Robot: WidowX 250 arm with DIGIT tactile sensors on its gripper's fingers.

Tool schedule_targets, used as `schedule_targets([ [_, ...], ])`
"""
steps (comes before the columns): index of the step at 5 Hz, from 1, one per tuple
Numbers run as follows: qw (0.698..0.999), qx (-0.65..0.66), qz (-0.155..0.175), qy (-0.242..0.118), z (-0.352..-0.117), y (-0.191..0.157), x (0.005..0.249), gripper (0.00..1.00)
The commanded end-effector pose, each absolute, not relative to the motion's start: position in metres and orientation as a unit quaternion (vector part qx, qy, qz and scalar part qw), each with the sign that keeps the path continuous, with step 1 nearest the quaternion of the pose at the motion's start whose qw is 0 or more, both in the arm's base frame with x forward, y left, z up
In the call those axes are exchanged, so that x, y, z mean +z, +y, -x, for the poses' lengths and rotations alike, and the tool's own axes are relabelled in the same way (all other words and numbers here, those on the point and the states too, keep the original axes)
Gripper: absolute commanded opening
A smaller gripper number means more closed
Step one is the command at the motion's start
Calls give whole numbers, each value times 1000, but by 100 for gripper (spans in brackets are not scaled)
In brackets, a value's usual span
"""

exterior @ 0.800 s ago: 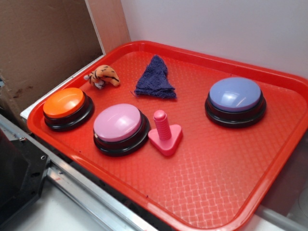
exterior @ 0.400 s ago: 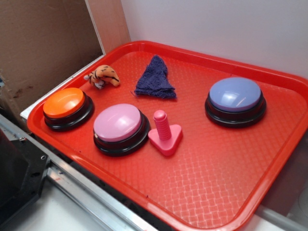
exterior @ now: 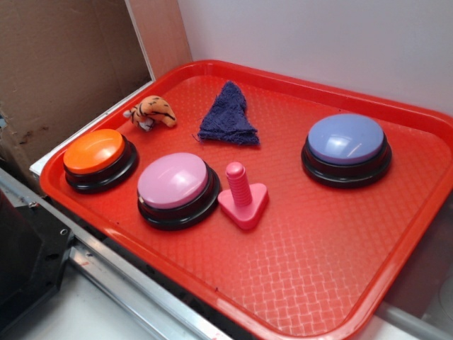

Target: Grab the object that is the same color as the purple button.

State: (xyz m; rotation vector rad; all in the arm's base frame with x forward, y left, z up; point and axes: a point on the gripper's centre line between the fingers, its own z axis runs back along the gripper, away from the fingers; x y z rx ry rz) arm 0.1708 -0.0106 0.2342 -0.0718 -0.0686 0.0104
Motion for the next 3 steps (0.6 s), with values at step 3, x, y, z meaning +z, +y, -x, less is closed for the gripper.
schedule_targets([
  [3,997,-81,4,4,-325,27,127,100],
])
